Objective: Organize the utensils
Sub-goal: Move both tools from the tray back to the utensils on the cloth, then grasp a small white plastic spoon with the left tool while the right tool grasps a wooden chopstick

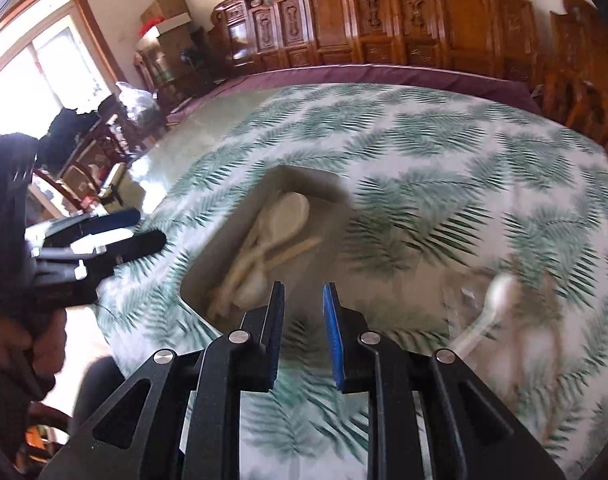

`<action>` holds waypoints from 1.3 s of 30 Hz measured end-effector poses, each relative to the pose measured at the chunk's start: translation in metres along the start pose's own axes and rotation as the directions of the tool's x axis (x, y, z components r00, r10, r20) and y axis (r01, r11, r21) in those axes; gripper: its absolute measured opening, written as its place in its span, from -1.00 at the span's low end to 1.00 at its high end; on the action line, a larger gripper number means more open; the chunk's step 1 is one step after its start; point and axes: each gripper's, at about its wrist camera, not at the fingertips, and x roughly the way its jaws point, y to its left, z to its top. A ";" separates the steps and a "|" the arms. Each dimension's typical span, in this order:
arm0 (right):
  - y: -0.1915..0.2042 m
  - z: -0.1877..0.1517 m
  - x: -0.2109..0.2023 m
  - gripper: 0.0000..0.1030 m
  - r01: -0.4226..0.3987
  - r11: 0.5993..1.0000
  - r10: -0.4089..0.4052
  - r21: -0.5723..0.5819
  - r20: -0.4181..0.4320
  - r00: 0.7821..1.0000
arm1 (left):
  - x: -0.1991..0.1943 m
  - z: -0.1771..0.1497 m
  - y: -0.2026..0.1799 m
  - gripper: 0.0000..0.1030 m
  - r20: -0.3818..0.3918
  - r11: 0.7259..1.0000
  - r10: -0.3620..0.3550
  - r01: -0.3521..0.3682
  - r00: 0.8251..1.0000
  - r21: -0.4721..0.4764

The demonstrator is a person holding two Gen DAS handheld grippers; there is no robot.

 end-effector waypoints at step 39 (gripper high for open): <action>-0.143 -0.129 -0.061 -0.36 0.252 0.954 -0.246 0.164 -0.057 0.968 | 0.151 -0.014 -0.195 -0.36 -0.275 0.935 -0.174 0.246 0.946 0.254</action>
